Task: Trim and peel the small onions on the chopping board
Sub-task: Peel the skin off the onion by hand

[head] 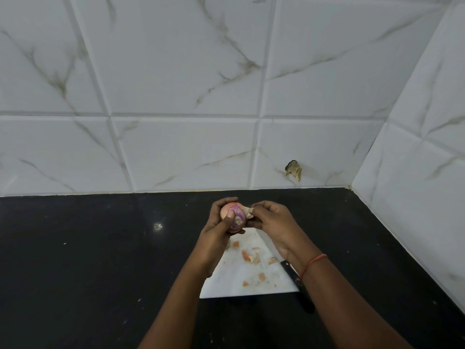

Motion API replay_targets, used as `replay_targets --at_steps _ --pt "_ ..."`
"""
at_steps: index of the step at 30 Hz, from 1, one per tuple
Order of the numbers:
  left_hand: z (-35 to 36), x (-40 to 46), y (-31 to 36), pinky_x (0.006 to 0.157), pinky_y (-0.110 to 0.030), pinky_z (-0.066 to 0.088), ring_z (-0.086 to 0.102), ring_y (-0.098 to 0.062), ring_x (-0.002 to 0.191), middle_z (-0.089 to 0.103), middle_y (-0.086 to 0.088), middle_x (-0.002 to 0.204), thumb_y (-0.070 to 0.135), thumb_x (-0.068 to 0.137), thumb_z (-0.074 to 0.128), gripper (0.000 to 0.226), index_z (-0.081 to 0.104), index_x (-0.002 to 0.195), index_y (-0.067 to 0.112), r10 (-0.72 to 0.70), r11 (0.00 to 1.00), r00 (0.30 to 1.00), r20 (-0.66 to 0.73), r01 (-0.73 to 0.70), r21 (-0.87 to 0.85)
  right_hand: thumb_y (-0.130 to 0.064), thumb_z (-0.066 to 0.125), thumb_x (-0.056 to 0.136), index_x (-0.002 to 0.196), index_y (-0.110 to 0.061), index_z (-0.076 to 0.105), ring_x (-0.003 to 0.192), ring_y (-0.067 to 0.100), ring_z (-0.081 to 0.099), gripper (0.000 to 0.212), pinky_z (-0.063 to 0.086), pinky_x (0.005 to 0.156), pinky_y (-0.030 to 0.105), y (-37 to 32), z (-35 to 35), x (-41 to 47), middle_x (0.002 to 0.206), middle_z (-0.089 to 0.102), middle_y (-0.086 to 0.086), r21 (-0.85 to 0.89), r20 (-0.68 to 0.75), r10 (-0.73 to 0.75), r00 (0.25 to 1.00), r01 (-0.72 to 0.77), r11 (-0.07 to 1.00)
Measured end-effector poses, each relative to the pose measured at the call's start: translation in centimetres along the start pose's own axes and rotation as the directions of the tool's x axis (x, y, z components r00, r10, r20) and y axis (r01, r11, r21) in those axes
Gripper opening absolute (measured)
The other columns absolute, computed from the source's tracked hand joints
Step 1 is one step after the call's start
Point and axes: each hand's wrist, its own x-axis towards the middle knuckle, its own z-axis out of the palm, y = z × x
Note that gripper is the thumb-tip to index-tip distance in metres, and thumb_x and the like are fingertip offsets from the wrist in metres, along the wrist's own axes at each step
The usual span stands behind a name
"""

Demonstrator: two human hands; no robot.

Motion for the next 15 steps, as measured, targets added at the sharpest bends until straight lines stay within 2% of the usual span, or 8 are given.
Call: replay_targets --at_steps 5,11,15 --pt "-0.08 -0.02 0.01 0.086 -0.032 0.054 0.060 -0.035 0.118 0.058 -0.011 0.131 0.036 0.092 0.056 0.037 0.056 0.129 0.029 0.001 0.999 1.000 -0.004 -0.001 0.036 -0.007 0.060 0.092 0.093 0.000 0.067 0.086 0.026 0.074 0.010 0.058 0.088 0.042 0.16 -0.09 0.11 0.097 0.071 0.020 0.084 0.013 0.043 0.999 -0.044 0.995" --pt "-0.11 0.08 -0.12 0.080 -0.028 0.053 0.060 -0.031 0.115 0.057 -0.013 0.133 0.040 0.090 0.056 0.043 0.055 0.131 0.026 -0.035 0.998 0.999 0.001 0.034 0.043 -0.009 0.059 0.094 0.096 -0.003 0.065 0.091 0.027 0.073 0.009 0.058 0.088 0.042 0.12 -0.13 -0.04 0.102 0.070 0.019 0.062 0.012 0.073 0.997 -0.074 0.995" --pt "-0.08 0.12 -0.25 0.077 -0.027 0.054 0.062 -0.025 0.109 0.058 -0.012 0.132 0.034 0.093 0.058 0.043 0.053 0.134 0.023 -0.044 0.999 0.999 0.001 0.044 -0.025 -0.011 0.059 0.094 0.099 -0.004 0.065 0.093 0.028 0.072 0.010 0.057 0.090 0.044 0.34 -0.09 0.03 0.103 0.070 0.019 0.052 0.015 0.066 0.998 -0.067 0.996"
